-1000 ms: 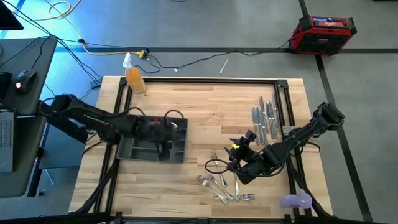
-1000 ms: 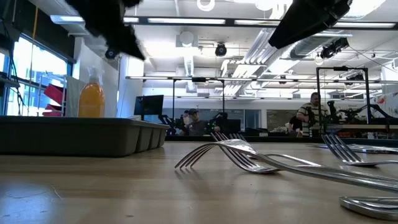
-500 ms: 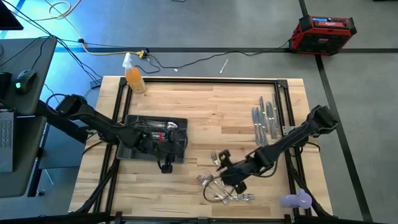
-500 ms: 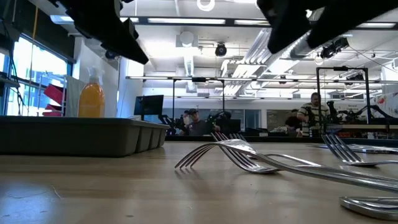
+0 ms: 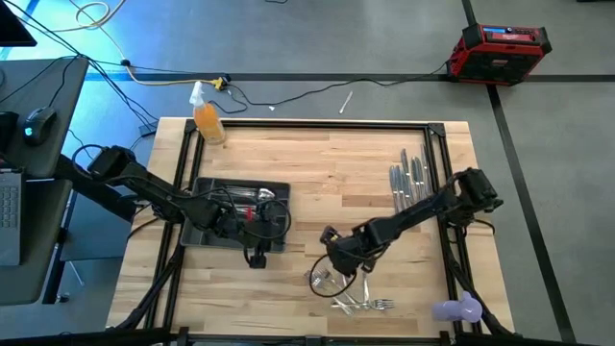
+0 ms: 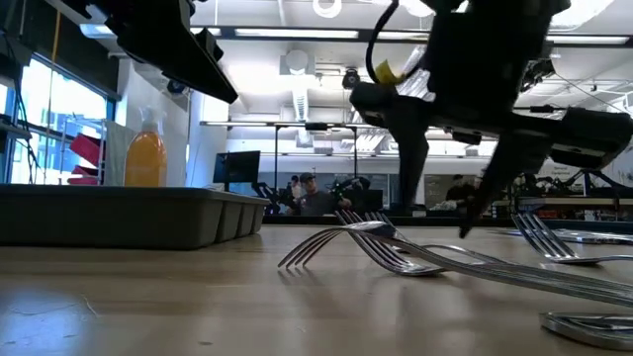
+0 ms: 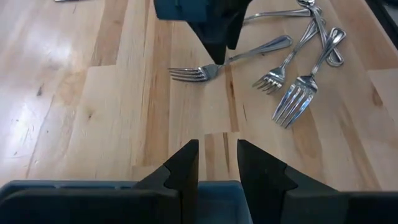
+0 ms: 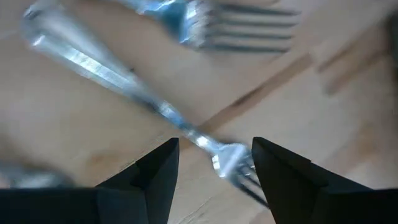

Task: Sort silverware
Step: Put the silver fork into the black silverware tray

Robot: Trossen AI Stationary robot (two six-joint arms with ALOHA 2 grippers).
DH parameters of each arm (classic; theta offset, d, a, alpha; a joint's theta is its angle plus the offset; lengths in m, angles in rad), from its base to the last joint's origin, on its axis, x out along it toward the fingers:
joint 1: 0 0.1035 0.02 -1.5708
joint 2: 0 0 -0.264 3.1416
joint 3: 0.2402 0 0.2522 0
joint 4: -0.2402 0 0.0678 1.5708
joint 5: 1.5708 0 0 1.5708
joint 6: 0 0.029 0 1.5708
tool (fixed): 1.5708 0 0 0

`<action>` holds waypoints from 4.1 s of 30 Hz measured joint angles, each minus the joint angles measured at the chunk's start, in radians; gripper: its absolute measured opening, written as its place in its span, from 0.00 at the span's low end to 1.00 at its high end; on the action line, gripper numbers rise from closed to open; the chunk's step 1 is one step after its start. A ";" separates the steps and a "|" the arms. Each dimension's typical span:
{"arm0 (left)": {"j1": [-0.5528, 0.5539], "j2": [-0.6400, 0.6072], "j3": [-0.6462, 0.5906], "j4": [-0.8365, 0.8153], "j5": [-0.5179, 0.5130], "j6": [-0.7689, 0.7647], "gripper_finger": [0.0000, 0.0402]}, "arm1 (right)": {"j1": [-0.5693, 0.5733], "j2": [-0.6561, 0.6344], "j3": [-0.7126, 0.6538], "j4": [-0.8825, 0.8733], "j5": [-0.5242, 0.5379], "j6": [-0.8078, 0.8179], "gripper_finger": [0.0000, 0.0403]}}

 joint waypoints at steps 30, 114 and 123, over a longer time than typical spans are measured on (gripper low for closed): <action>0.000 -0.004 0.000 -0.001 -0.029 0.025 0.22 | -0.157 0.084 0.002 0.035 -0.236 0.639 0.01; -0.417 -0.604 0.000 -0.374 -0.618 -0.168 0.22 | -0.222 0.355 1.043 -0.814 -0.163 0.577 0.41; -0.418 -0.569 0.000 -0.375 -0.622 -0.168 0.22 | -0.029 0.073 0.470 -0.683 -0.128 0.778 0.33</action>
